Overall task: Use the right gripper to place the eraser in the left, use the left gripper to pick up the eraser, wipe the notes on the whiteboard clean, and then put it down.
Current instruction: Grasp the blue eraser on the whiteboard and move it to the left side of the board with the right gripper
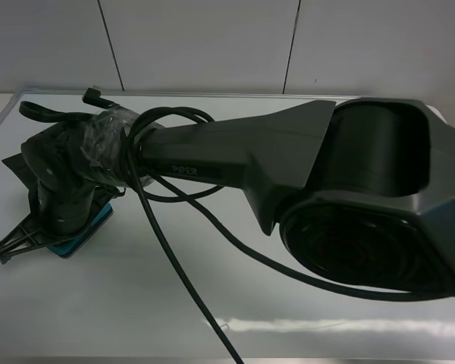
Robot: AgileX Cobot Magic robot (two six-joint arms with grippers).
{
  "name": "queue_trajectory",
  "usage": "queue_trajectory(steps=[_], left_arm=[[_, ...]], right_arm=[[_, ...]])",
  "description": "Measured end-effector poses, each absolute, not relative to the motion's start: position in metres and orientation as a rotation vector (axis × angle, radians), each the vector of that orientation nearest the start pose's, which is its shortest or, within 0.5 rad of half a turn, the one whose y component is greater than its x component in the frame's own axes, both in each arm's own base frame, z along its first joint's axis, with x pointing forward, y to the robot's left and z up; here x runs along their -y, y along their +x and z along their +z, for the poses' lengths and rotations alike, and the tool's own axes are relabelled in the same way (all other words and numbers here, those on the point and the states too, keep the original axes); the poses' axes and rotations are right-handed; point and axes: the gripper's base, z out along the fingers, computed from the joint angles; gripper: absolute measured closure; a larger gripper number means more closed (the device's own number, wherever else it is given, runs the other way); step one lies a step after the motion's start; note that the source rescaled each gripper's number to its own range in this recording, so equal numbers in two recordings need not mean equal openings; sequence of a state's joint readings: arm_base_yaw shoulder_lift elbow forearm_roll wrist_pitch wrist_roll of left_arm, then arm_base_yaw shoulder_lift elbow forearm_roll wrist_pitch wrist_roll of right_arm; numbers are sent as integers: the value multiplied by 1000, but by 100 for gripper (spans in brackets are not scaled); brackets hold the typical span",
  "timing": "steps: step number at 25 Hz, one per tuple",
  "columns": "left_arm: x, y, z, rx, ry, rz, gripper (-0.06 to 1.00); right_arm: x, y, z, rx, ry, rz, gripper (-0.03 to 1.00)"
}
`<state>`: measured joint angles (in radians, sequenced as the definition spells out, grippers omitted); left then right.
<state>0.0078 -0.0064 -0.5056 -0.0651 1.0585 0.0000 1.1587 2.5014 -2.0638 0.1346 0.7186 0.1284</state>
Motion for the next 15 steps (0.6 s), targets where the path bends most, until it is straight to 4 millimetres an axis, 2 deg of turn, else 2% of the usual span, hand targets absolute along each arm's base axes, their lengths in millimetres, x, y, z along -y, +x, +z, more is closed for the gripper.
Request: queue_trajectory(steps=[3, 10, 14, 15], left_arm=[[5, -7, 279, -2029, -4, -73, -6], [5, -7, 279, -2029, -4, -73, -6], [5, -7, 279, -2029, -4, -73, -6], [5, -7, 279, -2029, -4, -73, -6]], right_arm=[[-496, 206, 116, -2387, -1355, 503, 94], [-496, 205, 118, -2331, -1423, 453, 94], [-490, 207, 133, -2293, -1465, 378, 94], [-487, 208, 152, -2258, -1468, 362, 94]])
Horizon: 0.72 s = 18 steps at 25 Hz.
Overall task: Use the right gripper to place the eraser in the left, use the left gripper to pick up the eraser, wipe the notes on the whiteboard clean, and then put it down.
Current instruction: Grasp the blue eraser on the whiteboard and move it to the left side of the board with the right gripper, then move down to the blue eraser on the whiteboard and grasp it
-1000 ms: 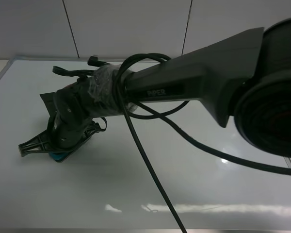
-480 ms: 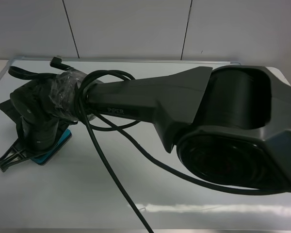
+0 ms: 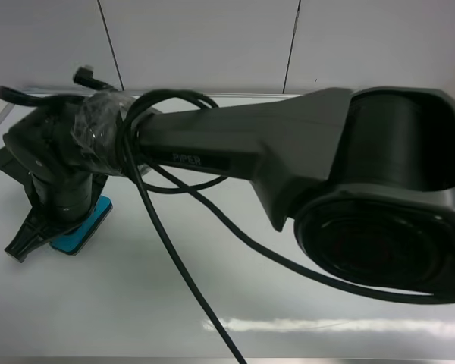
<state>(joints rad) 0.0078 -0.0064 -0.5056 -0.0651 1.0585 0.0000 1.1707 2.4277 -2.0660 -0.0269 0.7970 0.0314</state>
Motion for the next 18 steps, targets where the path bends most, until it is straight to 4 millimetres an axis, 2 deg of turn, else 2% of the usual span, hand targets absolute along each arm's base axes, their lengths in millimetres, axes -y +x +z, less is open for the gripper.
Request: queue_trajectory(steps=[6, 10, 11, 13, 14, 15, 16, 18], left_arm=[[5, -7, 279, -2029, -4, -73, -6], [5, -7, 279, -2029, -4, -73, -6], [5, -7, 279, -2029, -4, -73, -6], [5, -7, 279, -2029, -4, -73, -6], [5, -7, 279, -2029, -4, -73, -6], [5, -7, 279, -2029, -4, -73, -6], [5, -7, 279, -2029, -4, -73, -6], [5, -7, 279, -2029, -4, -73, -6]], right_arm=[[-472, 209, 233, -2123, -1421, 360, 94], [-452, 216, 273, -2079, -1381, 294, 94], [-452, 216, 273, -2079, -1381, 294, 94], [-441, 221, 293, -2063, -1343, 252, 94], [-428, 224, 314, -2038, -1305, 212, 93], [-423, 225, 323, -2025, -1293, 194, 92], [-423, 225, 323, -2025, -1293, 194, 92], [-408, 227, 341, -2001, -1261, 169, 83]])
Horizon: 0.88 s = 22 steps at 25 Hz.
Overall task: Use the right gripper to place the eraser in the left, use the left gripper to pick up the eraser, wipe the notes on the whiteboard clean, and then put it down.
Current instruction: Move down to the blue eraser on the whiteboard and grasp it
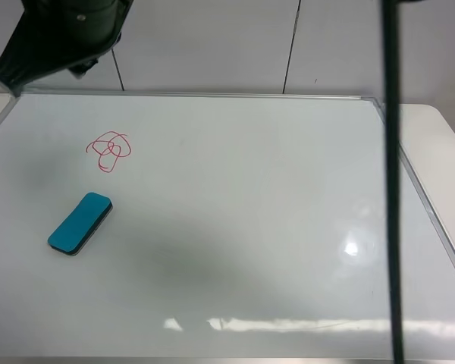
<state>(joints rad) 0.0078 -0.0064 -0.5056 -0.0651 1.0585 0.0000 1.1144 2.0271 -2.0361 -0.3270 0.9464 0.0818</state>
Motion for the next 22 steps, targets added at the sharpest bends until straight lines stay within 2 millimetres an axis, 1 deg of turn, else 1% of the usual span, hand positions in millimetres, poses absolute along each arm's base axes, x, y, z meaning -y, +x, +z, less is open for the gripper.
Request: queue_trajectory(steps=[1, 3, 5, 6, 7, 8, 10, 14, 15, 16, 19, 22], left_arm=[[5, -7, 279, -2029, -4, -73, -6], [5, -7, 279, -2029, -4, -73, -6], [5, -7, 279, -2029, -4, -73, -6], [5, -7, 279, -2029, -4, -73, -6], [5, -7, 279, -2029, -4, -73, -6], [5, -7, 279, -2029, -4, -73, -6], [5, -7, 279, -2029, -4, -73, -6], [5, -7, 279, -2029, -4, -73, -6], [5, -7, 279, -2029, -4, -73, -6], [5, -7, 279, -2029, -4, -73, -6], [5, -7, 279, -2029, -4, -73, -6], [5, -7, 279, -2029, -4, -73, -6]], right_arm=[[-400, 228, 349, -1995, -1245, 167, 76], [-386, 230, 360, -1980, -1218, 164, 56], [-366, 232, 370, -1970, -1190, 157, 31], [-348, 234, 378, -1963, -1163, 150, 9], [-337, 235, 378, -1963, -1154, 140, 5], [-327, 237, 380, -1959, -1137, 138, 1], [-301, 238, 384, -1975, -1096, 115, -2], [-242, 249, 391, -2063, -909, 80, -3], [-222, 252, 394, -2092, -833, 67, -3], [-208, 253, 395, -2112, -783, 55, -3], [-160, 248, 401, -2164, -595, 48, -3], [-116, 233, 410, -2169, -411, 53, -3]])
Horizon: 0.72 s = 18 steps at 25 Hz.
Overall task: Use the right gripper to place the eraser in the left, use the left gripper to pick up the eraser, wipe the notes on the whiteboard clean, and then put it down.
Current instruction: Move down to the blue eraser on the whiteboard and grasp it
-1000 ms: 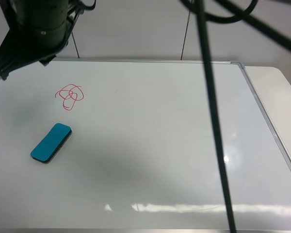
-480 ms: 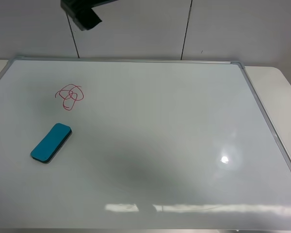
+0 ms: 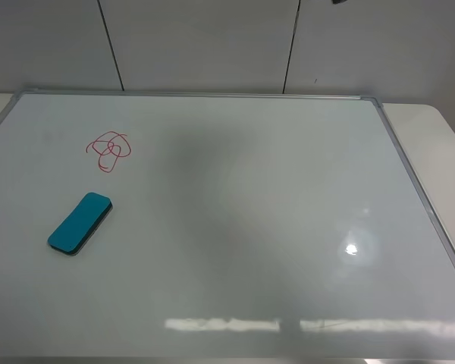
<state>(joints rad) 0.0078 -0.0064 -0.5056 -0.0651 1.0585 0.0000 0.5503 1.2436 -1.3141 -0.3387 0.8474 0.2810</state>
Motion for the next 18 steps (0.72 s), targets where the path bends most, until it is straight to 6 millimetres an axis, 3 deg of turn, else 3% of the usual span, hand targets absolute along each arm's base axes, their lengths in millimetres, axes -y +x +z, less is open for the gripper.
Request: queue_trajectory(steps=[4, 8, 13, 14, 18], left_arm=[[5, -7, 279, -2029, -4, -73, -6], [5, -7, 279, -2029, -4, -73, -6], [5, -7, 279, -2029, -4, -73, -6], [5, -7, 279, -2029, -4, -73, -6], [5, -7, 279, -2029, -4, -73, -6]], right_arm=[[-68, 211, 410, -2163, -233, 0, -3], [-29, 175, 408, -2134, -85, -56, -3], [1, 110, 404, -2021, 43, -76, -3], [1, 110, 404, -2021, 43, -76, -3], [14, 58, 404, -1879, 113, -90, -3]])
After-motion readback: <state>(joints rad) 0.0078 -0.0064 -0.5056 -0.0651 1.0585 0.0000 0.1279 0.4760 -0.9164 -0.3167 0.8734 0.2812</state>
